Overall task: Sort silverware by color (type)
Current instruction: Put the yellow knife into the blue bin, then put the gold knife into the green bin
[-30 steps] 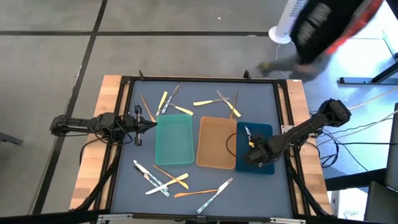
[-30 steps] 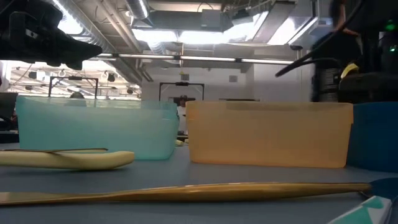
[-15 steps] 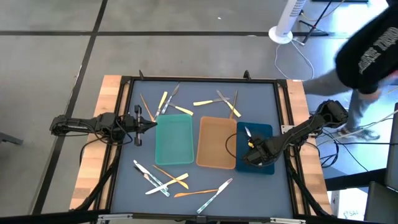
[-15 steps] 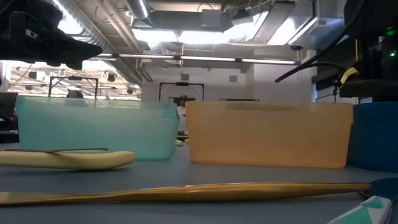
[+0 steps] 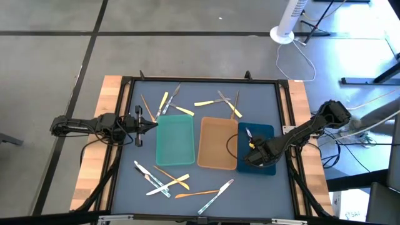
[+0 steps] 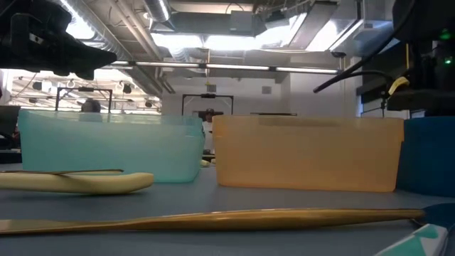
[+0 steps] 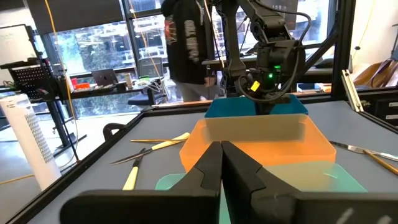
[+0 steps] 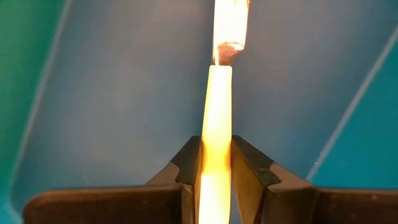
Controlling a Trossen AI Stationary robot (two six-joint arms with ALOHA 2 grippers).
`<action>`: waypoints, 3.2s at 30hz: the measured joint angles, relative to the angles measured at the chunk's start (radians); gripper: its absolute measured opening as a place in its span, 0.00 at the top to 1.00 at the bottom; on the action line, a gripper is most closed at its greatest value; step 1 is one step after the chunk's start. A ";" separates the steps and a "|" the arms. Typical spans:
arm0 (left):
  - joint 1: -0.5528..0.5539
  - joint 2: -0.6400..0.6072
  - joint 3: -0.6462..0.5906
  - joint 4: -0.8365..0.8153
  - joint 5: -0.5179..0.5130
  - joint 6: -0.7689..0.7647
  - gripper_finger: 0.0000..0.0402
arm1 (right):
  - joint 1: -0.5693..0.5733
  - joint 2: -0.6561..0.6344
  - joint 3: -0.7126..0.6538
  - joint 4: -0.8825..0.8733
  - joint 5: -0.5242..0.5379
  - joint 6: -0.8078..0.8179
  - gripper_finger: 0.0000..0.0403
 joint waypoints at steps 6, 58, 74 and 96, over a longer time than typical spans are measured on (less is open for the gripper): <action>0.000 0.000 0.000 0.000 0.000 0.000 1.00 | 0.000 0.000 0.000 0.001 0.000 0.000 0.86; 0.000 0.000 0.000 0.142 -0.025 -0.019 0.77 | 0.000 -0.001 0.046 -0.058 -0.025 -0.002 0.42; 0.000 0.016 0.025 0.271 0.033 -0.062 0.66 | 0.000 -0.001 0.298 -0.348 0.148 -0.160 0.42; -0.078 0.717 0.482 -0.045 0.241 -0.139 0.66 | 0.000 -0.001 0.359 -0.199 0.213 -0.233 0.42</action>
